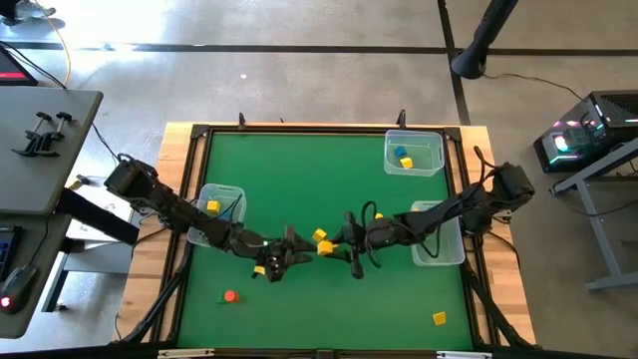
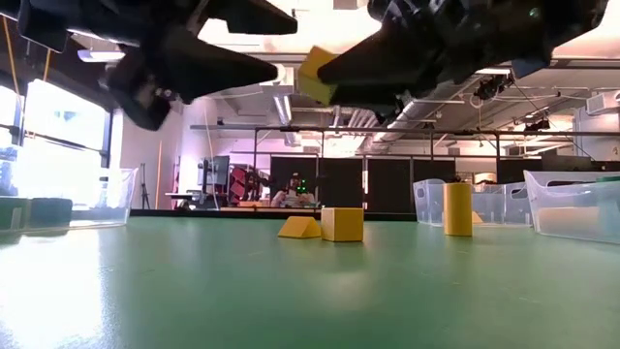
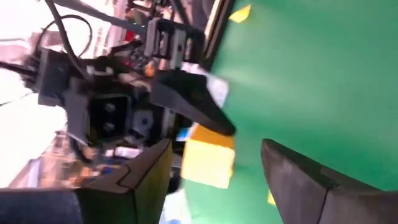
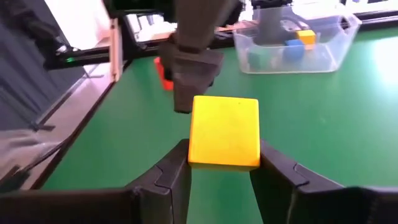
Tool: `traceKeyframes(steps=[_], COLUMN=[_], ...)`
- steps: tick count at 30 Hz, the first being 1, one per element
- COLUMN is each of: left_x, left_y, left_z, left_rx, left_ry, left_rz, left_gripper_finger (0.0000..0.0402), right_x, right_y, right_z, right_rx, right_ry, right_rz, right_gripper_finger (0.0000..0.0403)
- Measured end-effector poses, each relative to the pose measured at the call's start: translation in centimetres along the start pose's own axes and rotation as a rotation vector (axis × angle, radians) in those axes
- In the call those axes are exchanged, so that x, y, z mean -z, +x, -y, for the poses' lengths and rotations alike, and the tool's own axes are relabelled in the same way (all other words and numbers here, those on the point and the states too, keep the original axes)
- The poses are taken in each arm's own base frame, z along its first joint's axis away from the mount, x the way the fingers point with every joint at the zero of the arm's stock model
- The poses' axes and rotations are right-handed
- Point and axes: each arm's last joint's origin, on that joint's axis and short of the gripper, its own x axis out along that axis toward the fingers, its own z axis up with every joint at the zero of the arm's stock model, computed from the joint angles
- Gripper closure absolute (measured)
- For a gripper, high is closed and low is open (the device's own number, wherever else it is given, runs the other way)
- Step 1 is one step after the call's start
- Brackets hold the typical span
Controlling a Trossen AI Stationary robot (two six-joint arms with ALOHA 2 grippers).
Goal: Sort blocks by size
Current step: Put the yellow square block into the left transparent bin
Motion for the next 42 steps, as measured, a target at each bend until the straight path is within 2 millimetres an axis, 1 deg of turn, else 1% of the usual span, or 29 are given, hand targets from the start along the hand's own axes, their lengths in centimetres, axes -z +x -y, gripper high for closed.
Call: traceKeyframes(steps=[5,10,13,17,22,25,28,31,37,39,42], left_x=[0.3,0.8,1.1,0.8,0.4,0.2,0.0,-0.3,-0.7,-0.8,-0.9], left_y=[0.1,0.3,0.7,2.4,4.7,5.4,5.4,5.2,4.9,4.9,4.7], left_z=[-0.5,-0.7,-0.7,-0.1,0.2,0.4,0.3,0.4,0.7,0.8,1.0], left_rx=[-0.035,-0.04,-0.055,-0.032,-0.048,-0.054,-0.067,-0.082,-0.08,-0.081,-0.084], left_ry=[0.066,0.056,0.05,0.101,0.15,0.166,0.169,0.164,0.136,0.101,0.042], left_rz=[-0.012,-0.027,-0.025,-0.03,-0.118,-0.166,-0.221,-0.271,-0.285,-0.298,-0.311], left_gripper_finger=[0.0163,0.0163,0.0163,0.0163,0.0163,0.0165,0.018,0.0205,0.0258,0.0272,0.0285], right_x=[-0.3,-0.8,-0.9,-0.9,-0.9,-0.8,-0.7,-0.6,-0.7,-0.7,-0.5], right_y=[0.1,0.1,0.1,0.1,0.1,0.1,0.1,0.1,0.1,0.1,0.1], right_z=[1.3,1.6,1.8,1.8,1.6,1.7,1.7,1.7,1.7,1.8,1.9], right_rx=[-0.003,-0.066,-0.073,-0.083,-0.112,-0.111,-0.109,-0.106,-0.081,-0.057,-0.031], right_ry=[0.021,0.017,0.018,0.018,0.017,0.016,0.018,0.019,0.012,0.023,0.057], right_rz=[0.011,0.039,0.05,0.048,0.043,0.038,0.027,0.016,0.024,0.023,0.009], right_gripper_finger=[0.0276,0.0276,0.0276,0.0276,0.0276,0.0276,0.0276,0.0276,0.0275,0.026,0.0218])
